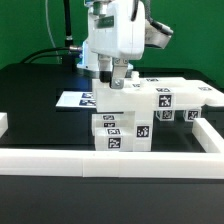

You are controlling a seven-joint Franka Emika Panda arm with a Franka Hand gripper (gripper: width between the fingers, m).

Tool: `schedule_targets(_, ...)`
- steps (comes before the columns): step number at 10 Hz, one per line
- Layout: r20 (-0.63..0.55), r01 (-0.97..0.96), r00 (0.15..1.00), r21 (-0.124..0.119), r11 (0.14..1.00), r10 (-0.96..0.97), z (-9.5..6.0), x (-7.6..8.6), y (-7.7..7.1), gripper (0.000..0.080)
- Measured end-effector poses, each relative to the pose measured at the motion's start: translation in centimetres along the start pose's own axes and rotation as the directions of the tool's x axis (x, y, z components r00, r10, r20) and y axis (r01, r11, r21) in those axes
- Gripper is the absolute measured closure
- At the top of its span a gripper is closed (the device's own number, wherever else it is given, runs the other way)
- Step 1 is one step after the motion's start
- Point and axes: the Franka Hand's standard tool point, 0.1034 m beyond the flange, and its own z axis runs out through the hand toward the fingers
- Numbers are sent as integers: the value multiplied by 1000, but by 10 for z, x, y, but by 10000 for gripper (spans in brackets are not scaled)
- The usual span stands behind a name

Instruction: Assemble chair

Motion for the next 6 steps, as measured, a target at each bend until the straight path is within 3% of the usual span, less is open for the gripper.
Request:
schedule_targets(2,7,18,1000,2,1000,-18,-4,-3,-2,150)
schedule_targets(4,31,72,997,15,997,-73,-30,-20,-13,150)
schedule_targets(6,37,144,989,55,988,-146,-51,-35,-24,150)
